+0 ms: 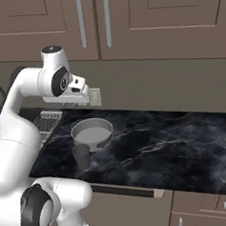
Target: Place the pot in the left basin and the glass cup in the right basin of the sink.
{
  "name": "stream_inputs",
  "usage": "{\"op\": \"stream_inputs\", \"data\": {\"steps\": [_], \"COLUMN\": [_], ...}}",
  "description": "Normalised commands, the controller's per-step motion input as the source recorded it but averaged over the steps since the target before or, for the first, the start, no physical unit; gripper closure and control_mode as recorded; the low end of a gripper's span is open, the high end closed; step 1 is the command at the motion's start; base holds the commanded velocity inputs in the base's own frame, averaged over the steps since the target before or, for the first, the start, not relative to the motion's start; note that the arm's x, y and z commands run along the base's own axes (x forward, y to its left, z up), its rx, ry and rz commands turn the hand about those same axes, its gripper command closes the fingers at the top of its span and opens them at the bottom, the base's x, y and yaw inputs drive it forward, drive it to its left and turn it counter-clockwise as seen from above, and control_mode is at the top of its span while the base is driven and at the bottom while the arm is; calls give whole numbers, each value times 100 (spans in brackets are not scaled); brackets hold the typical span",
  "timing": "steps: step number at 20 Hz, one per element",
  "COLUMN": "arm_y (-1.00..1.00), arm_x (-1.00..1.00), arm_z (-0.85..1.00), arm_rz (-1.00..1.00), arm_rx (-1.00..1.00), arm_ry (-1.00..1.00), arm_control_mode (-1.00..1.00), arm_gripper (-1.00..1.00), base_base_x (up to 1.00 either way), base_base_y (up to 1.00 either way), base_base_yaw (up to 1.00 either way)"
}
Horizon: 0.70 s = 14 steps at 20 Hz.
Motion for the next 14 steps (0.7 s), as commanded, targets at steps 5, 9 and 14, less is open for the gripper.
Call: {"op": "stream_inputs", "data": {"steps": [5, 9, 14], "arm_y": [0, 0, 7], "arm_x": [-1, 0, -26], "arm_z": [0, 0, -5], "arm_rz": [1, 0, 3], "arm_rx": [0, 0, 0], "arm_ry": [0, 0, 3], "arm_control_mode": [-100, -100, -100], "arm_gripper": [-100, -100, -100], "base_base_x": [0, 0, 0], "base_base_y": [0, 0, 0], "base_base_yaw": [0, 0, 0]}}
